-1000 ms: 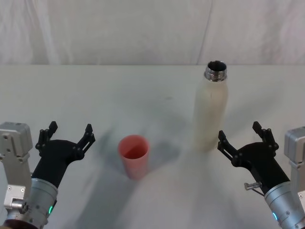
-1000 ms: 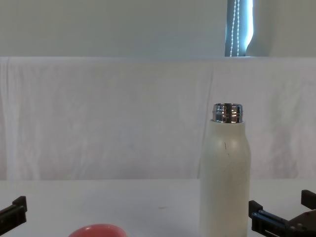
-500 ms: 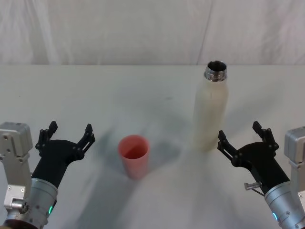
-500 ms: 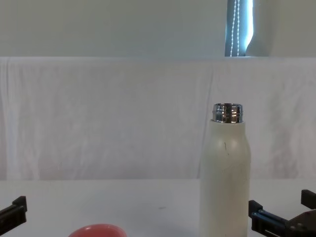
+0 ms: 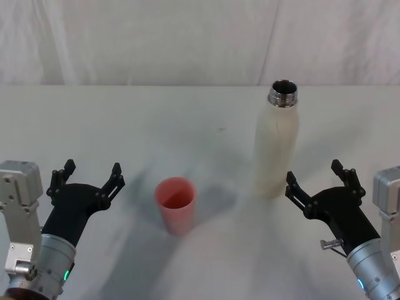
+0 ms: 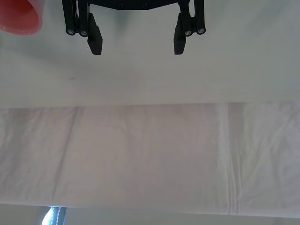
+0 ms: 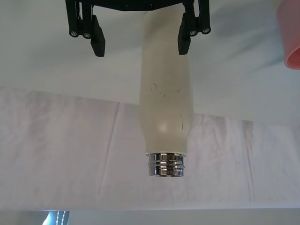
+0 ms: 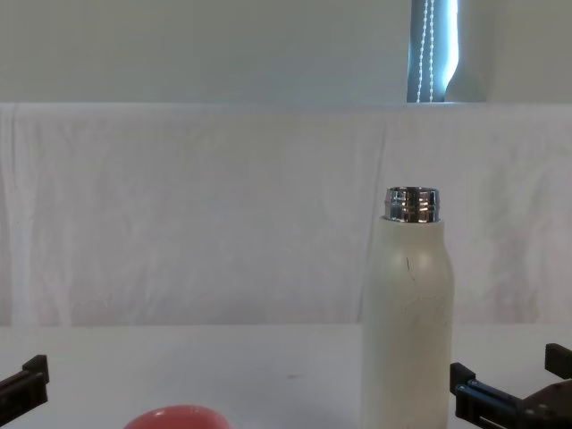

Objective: Grasp the thermos with one hand and pour water into the cup lid.

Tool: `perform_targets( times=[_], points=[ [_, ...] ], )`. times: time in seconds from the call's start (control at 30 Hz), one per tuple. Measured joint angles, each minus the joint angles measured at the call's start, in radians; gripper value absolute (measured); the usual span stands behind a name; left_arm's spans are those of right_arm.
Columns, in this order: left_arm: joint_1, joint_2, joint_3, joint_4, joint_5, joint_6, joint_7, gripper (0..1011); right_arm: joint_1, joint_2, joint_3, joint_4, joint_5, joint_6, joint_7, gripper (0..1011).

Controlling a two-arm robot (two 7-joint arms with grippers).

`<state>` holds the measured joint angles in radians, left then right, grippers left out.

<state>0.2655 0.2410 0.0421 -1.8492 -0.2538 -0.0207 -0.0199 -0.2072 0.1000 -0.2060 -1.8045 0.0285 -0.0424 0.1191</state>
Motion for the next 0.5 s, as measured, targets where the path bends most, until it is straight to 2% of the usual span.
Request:
perform_targets(
  times=[0.5],
  points=[
    [0.000, 0.000, 0.000, 0.000, 0.000, 0.000, 0.000, 1001, 0.000, 0.000, 0.000, 0.000, 0.000, 0.000, 0.000, 1002]
  ],
)
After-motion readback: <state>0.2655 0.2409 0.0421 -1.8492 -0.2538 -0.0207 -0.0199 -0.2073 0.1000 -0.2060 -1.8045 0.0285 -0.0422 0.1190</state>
